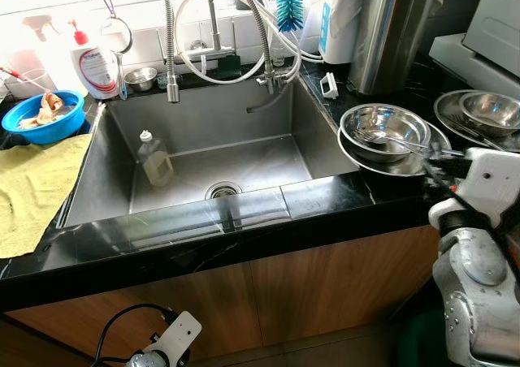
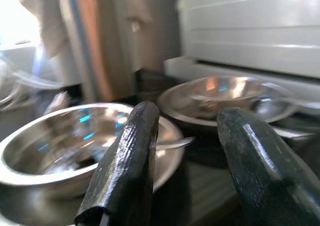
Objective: Kitchen organization
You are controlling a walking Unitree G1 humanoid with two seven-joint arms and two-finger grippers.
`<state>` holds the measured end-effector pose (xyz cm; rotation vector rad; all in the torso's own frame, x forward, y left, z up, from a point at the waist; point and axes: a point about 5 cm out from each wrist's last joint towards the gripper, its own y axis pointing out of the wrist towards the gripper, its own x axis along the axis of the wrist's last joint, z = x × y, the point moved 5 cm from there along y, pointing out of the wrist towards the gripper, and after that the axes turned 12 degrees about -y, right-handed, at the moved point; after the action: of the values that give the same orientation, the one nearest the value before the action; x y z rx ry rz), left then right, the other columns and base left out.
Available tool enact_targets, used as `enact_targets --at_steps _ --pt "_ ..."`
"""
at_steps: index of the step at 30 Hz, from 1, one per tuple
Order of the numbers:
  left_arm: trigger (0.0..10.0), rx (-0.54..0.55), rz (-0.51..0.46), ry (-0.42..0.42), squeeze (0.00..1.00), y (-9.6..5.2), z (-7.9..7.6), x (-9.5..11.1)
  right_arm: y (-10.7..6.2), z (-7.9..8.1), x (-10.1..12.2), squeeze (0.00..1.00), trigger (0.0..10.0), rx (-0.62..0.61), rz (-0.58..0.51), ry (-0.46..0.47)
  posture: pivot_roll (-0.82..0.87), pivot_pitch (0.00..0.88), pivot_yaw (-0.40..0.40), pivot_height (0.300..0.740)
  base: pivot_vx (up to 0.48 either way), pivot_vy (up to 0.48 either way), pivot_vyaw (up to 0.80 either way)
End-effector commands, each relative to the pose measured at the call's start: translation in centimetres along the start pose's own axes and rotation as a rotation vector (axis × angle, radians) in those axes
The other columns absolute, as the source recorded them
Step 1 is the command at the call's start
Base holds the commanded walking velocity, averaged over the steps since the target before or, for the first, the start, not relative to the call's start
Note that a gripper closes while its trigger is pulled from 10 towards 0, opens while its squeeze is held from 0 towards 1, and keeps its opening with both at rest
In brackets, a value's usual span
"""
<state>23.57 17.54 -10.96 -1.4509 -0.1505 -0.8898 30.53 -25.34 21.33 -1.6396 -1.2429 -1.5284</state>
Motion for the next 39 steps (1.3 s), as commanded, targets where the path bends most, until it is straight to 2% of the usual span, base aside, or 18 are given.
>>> enact_targets --at_steps 1,4,7,10,12,14,15,16,17,18,21,22,23,24,25,39 --pt "10.0 0.010 0.021 -0.014 0.00 -0.1 0.3 -0.7 -0.1 -0.6 1.2 0.00 10.0 -0.035 -0.045 0.033 -0.14 0.000 0.078 0.740 0.000 0.000 0.00" --pt "10.0 0.010 0.023 -0.014 0.00 -0.1 0.3 -0.7 -0.1 -1.4 1.7 0.00 10.0 -0.079 -0.066 0.055 -0.14 0.000 0.079 0.740 0.000 0.000 0.00" --pt "10.0 0.009 0.025 -0.014 0.00 -0.1 0.2 -0.8 -0.1 -1.7 1.4 0.00 10.0 -0.103 -0.055 0.124 -0.14 0.000 0.080 0.740 0.000 0.000 0.00" --pt "10.0 0.010 0.026 -0.014 0.00 -0.1 0.2 -0.8 0.1 -1.6 0.9 0.00 10.0 -0.102 -0.026 0.164 -0.15 0.000 0.084 0.740 0.000 0.000 0.00" --pt "10.0 0.010 0.029 -0.013 0.00 -0.2 0.2 -0.9 0.8 -0.8 -0.3 0.00 10.0 -0.092 0.034 0.255 -0.14 0.000 0.086 0.740 0.000 0.000 0.00" --pt "10.0 0.010 0.029 -0.013 0.00 -0.2 0.2 -0.9 0.9 -0.7 -0.3 0.00 10.0 -0.088 0.037 0.256 -0.14 0.000 0.086 0.740 0.000 0.000 0.00" --pt "10.0 0.011 0.030 -0.014 0.00 -0.2 0.3 -1.0 1.2 -0.2 -0.2 0.00 10.0 -0.072 0.034 0.296 -0.14 0.000 0.086 0.740 0.000 0.000 0.00" --pt "10.0 0.012 0.031 -0.015 0.00 -0.2 0.3 -1.0 1.3 0.0 -0.1 0.16 10.0 -0.065 0.030 0.311 -0.14 0.000 0.086 0.740 0.000 0.000 0.00" --pt "10.0 0.012 0.031 -0.015 0.00 -0.2 0.3 -1.0 1.3 0.0 -0.1 0.16 10.0 -0.065 0.030 0.311 -0.14 0.000 0.086 0.740 0.000 0.000 0.00" --pt "10.0 0.014 0.035 -0.015 0.00 -0.3 0.4 -1.2 1.5 0.6 0.1 1.00 10.0 -0.037 0.026 0.347 -0.14 0.000 0.086 0.740 0.000 0.000 0.00" --pt "10.0 0.016 0.040 -0.016 0.00 -0.3 0.5 -1.4 1.7 0.9 0.3 1.00 10.0 -0.027 0.027 0.347 -0.14 0.000 0.085 0.740 0.000 0.000 0.00" --pt "10.0 0.017 0.041 -0.017 0.00 -0.3 0.5 -1.5 1.9 1.0 0.4 0.91 10.0 -0.024 0.029 0.347 -0.14 0.000 0.085 0.740 0.000 0.000 0.00" --pt "10.0 0.017 0.041 -0.017 0.00 -0.3 0.5 -1.5 1.9 1.0 0.4 0.91 10.0 -0.024 0.029 0.347 -0.14 0.000 0.085 0.740 0.000 0.000 0.00" --pt "10.0 0.017 0.042 -0.017 0.00 -0.3 0.5 -1.5 2.0 1.0 0.4 0.11 10.0 -0.025 0.030 0.348 -0.14 0.000 0.085 0.740 0.000 0.000 0.00" --pt "10.0 0.017 0.043 -0.018 0.00 -0.3 0.5 -1.5 2.1 1.0 0.4 0.00 10.0 -0.026 0.030 0.352 -0.14 0.000 0.085 0.740 0.000 0.000 0.00" --pt "10.0 0.015 0.042 -0.021 0.00 -0.2 0.2 -1.3 2.4 0.9 -0.1 0.00 10.0 -0.046 0.056 0.430 -0.14 0.000 0.085 0.740 0.000 0.000 0.00"
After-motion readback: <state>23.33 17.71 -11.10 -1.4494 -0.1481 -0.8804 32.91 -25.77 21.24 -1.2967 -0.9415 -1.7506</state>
